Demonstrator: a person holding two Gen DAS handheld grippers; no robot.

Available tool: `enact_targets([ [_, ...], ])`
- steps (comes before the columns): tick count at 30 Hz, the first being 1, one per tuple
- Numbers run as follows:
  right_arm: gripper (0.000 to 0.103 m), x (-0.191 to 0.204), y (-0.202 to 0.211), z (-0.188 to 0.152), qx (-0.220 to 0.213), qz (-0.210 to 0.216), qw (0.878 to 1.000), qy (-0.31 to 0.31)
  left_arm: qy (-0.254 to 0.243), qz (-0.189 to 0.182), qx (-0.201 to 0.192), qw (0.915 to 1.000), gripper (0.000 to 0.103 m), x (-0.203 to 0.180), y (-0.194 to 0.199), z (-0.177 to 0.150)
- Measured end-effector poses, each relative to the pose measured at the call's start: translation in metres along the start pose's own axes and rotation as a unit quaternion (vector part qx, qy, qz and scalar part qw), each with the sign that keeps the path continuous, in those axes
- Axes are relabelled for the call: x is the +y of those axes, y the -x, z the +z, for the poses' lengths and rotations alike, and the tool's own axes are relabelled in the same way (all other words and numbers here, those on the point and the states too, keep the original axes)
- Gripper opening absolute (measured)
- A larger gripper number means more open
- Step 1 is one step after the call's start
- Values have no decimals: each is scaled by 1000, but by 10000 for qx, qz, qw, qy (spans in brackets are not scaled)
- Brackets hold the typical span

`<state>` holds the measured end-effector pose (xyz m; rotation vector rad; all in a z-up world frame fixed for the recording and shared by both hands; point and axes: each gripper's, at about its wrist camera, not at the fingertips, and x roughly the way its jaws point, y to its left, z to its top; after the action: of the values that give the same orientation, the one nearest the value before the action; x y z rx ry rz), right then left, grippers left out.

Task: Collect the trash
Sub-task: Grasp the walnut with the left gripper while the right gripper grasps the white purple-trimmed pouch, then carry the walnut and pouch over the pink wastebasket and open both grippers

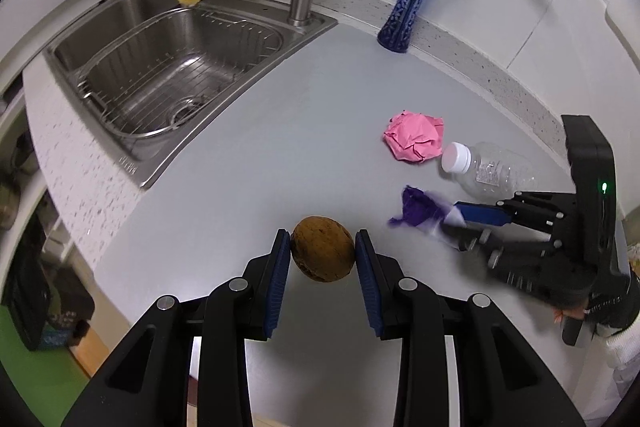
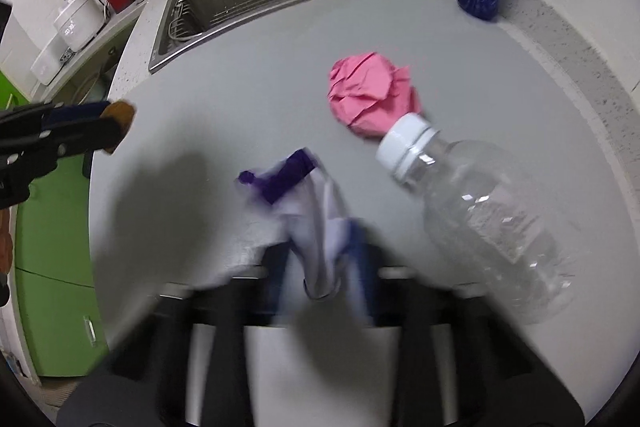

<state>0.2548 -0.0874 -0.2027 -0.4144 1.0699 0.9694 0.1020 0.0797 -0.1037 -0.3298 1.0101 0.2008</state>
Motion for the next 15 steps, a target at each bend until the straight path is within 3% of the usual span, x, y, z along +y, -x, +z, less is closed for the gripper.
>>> enact_targets([
  [7, 7, 16, 35, -4, -188, 221, 9991, 302, 385, 132, -251, 9989, 33, 3, 37, -24],
  [15, 7, 99, 77, -10, -470, 851, 9863, 1331, 1035, 662, -578, 9907, 33, 21, 103, -85],
])
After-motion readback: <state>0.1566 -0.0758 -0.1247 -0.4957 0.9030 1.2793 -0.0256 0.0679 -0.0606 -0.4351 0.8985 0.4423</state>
